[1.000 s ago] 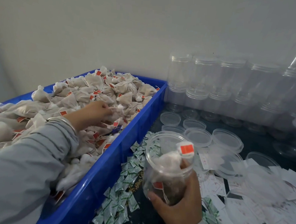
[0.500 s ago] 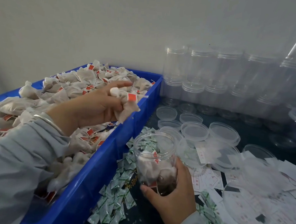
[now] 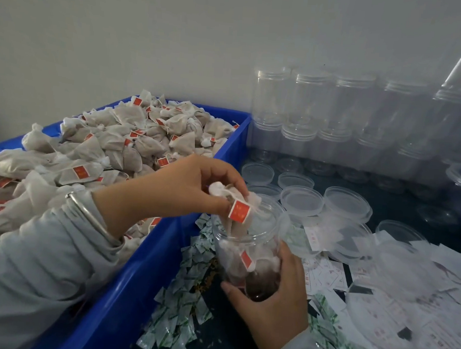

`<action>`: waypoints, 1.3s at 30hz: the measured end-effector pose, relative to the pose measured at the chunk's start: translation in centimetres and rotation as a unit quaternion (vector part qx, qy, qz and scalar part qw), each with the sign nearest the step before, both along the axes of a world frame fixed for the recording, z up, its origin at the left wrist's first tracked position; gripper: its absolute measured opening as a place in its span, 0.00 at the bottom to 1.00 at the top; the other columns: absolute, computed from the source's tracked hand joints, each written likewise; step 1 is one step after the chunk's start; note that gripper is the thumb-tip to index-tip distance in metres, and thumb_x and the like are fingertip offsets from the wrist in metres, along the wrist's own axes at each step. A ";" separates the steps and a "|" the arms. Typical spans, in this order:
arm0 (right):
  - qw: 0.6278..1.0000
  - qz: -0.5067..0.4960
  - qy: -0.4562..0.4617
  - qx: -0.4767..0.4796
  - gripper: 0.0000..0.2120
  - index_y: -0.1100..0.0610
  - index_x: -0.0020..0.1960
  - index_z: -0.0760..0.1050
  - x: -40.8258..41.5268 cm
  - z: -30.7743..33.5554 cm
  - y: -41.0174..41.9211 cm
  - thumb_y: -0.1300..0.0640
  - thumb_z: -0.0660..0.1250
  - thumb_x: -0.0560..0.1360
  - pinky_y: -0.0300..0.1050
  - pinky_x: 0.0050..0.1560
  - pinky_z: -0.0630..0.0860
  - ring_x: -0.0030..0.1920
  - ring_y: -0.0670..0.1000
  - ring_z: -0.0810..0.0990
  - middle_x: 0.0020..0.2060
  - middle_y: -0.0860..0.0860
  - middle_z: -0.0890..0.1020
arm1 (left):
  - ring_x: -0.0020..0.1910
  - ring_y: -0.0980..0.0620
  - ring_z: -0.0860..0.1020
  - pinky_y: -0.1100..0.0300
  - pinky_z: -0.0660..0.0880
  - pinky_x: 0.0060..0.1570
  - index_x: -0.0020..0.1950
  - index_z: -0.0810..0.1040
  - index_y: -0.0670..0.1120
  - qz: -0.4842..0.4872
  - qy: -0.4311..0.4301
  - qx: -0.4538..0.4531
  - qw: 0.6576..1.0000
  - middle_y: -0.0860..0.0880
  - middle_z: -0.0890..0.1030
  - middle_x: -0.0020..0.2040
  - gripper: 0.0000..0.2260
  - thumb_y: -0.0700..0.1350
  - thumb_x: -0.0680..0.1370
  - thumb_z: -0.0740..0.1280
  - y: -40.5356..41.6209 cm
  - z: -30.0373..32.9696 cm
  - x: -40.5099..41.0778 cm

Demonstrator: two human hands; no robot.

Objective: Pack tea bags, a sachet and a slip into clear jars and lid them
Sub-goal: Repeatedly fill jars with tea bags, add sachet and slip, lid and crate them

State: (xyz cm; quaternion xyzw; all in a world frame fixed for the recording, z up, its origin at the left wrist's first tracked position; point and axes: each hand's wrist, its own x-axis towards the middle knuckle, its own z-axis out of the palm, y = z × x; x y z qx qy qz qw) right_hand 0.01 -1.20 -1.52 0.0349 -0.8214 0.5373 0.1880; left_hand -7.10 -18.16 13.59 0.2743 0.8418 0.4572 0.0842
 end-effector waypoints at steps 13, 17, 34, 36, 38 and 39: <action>0.994 0.073 -0.058 -0.050 0.47 0.44 0.65 0.67 0.7 0.5 0.2 0.35 0.77 0.48 0.48 0.58 0.76 0.58 0.40 0.75 0.56 0.39 0.77 | 0.31 0.65 0.76 0.69 0.73 0.32 0.39 0.82 0.55 0.286 0.047 0.021 0.957 0.61 0.81 0.33 0.11 0.50 0.79 0.64 -4.6 -0.3 -3.7; 0.991 0.084 -0.046 -0.096 0.43 0.44 0.61 0.70 0.7 0.8 0.1 0.40 0.80 0.48 0.43 0.53 0.78 0.54 0.42 0.79 0.54 0.44 0.79 | 0.41 0.53 0.77 0.59 0.71 0.40 0.50 0.82 0.49 0.343 0.068 -0.201 0.915 0.50 0.82 0.45 0.11 0.50 0.80 0.61 -7.8 -2.6 -6.6; 0.993 0.084 -0.023 -0.079 0.51 0.54 0.67 0.67 0.9 0.7 0.3 0.38 0.78 0.49 0.54 0.60 0.75 0.60 0.49 0.76 0.58 0.48 0.76 | 0.48 0.48 0.76 0.62 0.67 0.43 0.56 0.79 0.42 0.238 0.033 -0.505 0.829 0.44 0.80 0.55 0.12 0.44 0.79 0.59 -9.1 -8.1 -8.2; 0.992 0.078 0.007 -0.094 0.51 0.56 0.67 0.67 1.0 1.0 0.4 0.39 0.78 0.49 0.48 0.57 0.77 0.58 0.49 0.77 0.57 0.50 0.75 | 0.41 0.50 0.75 0.61 0.67 0.39 0.51 0.79 0.42 0.265 0.061 -0.483 0.832 0.45 0.81 0.48 0.10 0.44 0.78 0.60 -9.4 -7.8 -8.4; 0.991 0.064 0.038 -0.110 0.50 0.61 0.66 0.68 1.0 1.2 0.6 0.42 0.79 0.50 0.42 0.54 0.77 0.56 0.49 0.78 0.56 0.53 0.75 | 0.35 0.54 0.72 0.60 0.66 0.36 0.44 0.77 0.43 0.299 0.088 -0.445 0.840 0.49 0.79 0.40 0.08 0.45 0.78 0.61 -9.8 -7.3 -8.6; 0.991 0.059 0.042 -0.113 0.49 0.61 0.66 0.68 0.9 1.1 0.7 0.43 0.79 0.51 0.41 0.54 0.77 0.56 0.49 0.78 0.56 0.54 0.76 | 0.33 0.56 0.72 0.61 0.66 0.34 0.42 0.76 0.43 0.318 0.097 -0.412 0.848 0.50 0.78 0.37 0.09 0.46 0.79 0.62 -10.0 -6.8 -8.6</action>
